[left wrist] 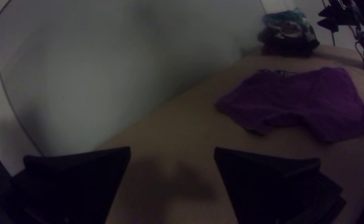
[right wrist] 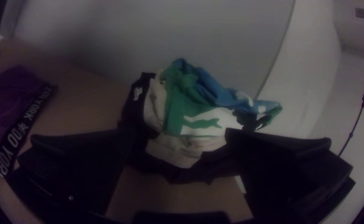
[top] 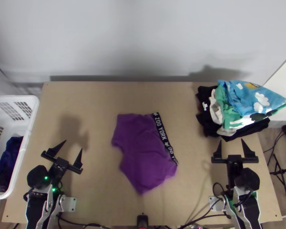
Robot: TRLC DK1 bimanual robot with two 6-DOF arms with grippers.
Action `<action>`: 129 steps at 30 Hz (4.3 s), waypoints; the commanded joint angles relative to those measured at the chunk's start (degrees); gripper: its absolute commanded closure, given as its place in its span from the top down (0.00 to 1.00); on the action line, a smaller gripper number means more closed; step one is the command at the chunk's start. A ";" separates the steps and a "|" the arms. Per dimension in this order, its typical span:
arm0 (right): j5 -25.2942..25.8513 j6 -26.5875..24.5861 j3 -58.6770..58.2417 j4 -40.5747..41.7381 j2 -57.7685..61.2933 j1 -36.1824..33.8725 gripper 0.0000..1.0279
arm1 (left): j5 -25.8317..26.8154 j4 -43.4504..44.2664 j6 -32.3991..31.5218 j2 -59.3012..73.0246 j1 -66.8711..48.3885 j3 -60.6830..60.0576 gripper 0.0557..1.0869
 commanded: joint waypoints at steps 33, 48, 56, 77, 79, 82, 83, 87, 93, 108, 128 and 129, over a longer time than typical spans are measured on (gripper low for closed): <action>0.01 0.09 0.02 0.01 0.01 0.27 0.96 | -0.12 0.01 0.01 0.01 0.04 0.01 0.95; 0.01 0.36 0.10 0.10 0.01 1.59 0.96 | -0.03 0.01 0.19 0.01 -2.86 0.01 0.95; 0.01 0.36 0.02 0.01 0.01 1.94 0.96 | -0.03 0.01 0.19 0.01 -2.86 0.01 0.95; -0.96 -0.96 0.10 0.01 0.01 -3.60 0.96 | -0.03 0.10 1.42 0.01 -12.62 0.01 0.95; -2.54 -1.66 0.02 -0.78 0.01 -3.16 0.96 | -0.20 0.71 1.42 0.01 -12.79 0.01 0.95; -2.63 -1.49 0.02 -0.78 0.54 -2.19 0.96 | -1.08 2.12 -1.66 0.01 -12.88 -0.16 0.95; -2.63 -1.31 0.02 -0.34 1.24 -2.02 0.96 | -1.61 3.26 -2.98 0.01 -13.06 -0.16 0.95; -2.28 -0.26 0.54 3.61 8.45 -1.58 0.96 | -7.06 6.86 -4.03 0.80 -16.75 -0.16 0.95; -1.84 1.76 5.38 9.59 23.30 -1.40 0.96 | -11.19 15.39 -5.53 18.20 -17.45 2.83 0.95; -3.25 11.52 41.33 -28.82 40.18 13.71 0.96 | -6.97 -18.71 -5.97 45.89 -37.75 42.55 0.95; -4.30 -5.36 38.78 -46.93 39.47 40.70 0.95 | 3.40 -28.03 1.50 72.87 -57.79 58.64 0.95; -4.30 -5.36 38.60 -46.40 39.74 42.28 0.95 | 3.40 -28.12 1.33 73.66 -57.79 58.90 0.95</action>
